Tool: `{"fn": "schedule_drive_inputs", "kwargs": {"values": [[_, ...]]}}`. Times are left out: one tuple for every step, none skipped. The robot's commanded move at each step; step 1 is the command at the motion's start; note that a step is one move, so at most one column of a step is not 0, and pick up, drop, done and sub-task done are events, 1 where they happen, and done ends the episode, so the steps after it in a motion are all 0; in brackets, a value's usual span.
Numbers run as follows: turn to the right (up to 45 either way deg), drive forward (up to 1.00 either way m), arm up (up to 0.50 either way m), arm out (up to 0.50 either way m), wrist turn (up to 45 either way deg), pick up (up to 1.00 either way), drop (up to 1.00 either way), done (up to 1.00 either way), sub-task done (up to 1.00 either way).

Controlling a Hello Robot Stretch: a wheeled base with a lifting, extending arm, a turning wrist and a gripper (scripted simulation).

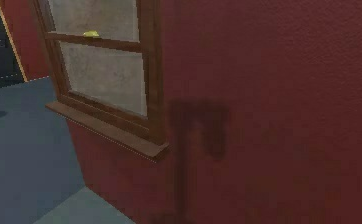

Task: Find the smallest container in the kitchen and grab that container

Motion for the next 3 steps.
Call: {"fn": "schedule_drive_inputs", "kwargs": {"values": [[0.0, 0.0, 0.5, 0.0, 0.0, 0.0, 0.0, 0.0, 0.0], [0.0, 0.0, 0.38, 0.0, 0.0, 0.0, 0.0, 0.0, 0.0], [0.0, 0.0, 0.0, 0.38, 0.0, 0.0, 0.0, 0.0, 0.0]]}}
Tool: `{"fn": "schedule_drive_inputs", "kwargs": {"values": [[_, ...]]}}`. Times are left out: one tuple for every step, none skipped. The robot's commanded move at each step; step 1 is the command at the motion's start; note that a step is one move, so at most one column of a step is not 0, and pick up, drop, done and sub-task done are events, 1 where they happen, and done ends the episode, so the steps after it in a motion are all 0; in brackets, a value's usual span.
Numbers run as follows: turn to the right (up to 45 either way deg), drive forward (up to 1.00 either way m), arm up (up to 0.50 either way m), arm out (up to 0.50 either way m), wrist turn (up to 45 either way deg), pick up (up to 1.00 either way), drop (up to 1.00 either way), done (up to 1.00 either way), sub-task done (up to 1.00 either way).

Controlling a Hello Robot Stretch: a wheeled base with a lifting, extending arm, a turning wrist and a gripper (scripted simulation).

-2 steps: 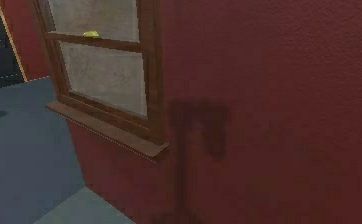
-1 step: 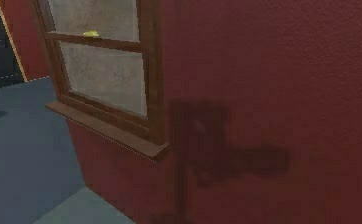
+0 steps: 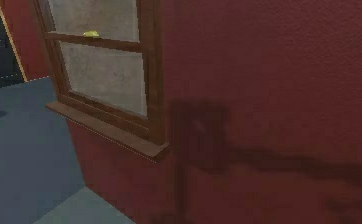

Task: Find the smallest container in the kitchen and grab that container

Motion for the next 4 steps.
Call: {"fn": "schedule_drive_inputs", "kwargs": {"values": [[0.0, 0.0, 0.0, 0.0, 45.0, 0.0, 0.0, 0.0, 0.0], [0.0, 0.0, 0.0, 0.0, 45.0, 0.0, 0.0, 0.0, 0.0], [0.0, 0.0, 0.0, 0.0, 45.0, 0.0, 0.0, 0.0, 0.0], [0.0, 0.0, 0.0, 0.0, 15.0, 0.0, 0.0, 0.0, 0.0]]}}
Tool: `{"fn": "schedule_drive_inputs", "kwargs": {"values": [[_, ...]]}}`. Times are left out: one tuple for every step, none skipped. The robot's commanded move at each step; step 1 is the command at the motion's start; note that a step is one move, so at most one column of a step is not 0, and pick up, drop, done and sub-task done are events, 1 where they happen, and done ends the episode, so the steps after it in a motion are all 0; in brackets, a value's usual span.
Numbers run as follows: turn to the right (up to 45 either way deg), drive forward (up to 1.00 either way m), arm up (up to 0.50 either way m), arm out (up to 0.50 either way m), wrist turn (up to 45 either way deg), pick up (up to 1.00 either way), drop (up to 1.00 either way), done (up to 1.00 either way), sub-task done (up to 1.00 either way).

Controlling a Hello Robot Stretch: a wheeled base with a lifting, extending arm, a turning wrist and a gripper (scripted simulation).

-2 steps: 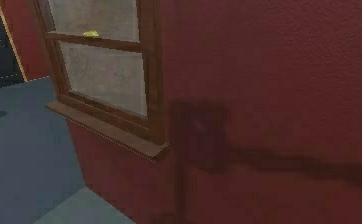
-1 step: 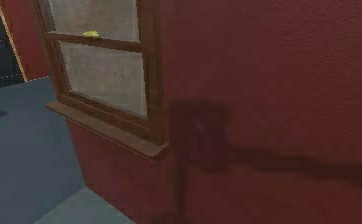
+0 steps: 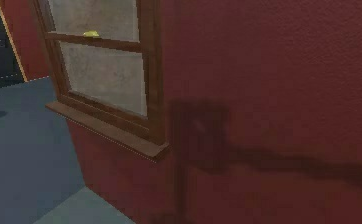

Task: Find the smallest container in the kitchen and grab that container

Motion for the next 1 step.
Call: {"fn": "schedule_drive_inputs", "kwargs": {"values": [[0.0, 0.0, -0.08, 0.0, 0.0, 0.0, 0.0, 0.0, 0.0]]}}
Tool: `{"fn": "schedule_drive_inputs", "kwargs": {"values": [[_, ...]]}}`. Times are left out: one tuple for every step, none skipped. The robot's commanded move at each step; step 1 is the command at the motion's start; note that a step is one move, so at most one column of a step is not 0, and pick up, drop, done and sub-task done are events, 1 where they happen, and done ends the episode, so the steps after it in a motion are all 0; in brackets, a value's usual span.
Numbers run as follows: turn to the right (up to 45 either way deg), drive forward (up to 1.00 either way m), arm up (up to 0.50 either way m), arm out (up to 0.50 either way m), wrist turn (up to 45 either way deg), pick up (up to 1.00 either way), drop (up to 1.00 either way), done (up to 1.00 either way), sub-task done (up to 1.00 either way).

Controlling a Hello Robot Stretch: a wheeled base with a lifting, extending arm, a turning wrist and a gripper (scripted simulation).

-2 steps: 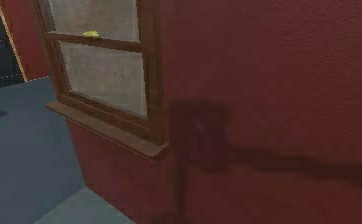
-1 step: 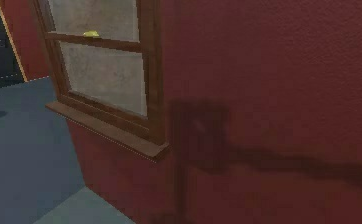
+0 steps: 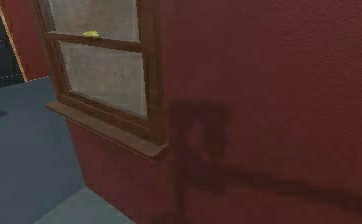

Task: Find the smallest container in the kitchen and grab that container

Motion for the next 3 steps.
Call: {"fn": "schedule_drive_inputs", "kwargs": {"values": [[0.0, 0.0, 0.0, 0.0, 0.0, 1.0, 0.0, 0.0, 0.0], [0.0, 0.0, 0.08, 0.0, 0.0, 0.0, 0.0, 0.0, 0.0], [0.0, 0.0, 0.0, 0.0, 0.0, 0.0, 0.0, 1.0, 0.0]]}}
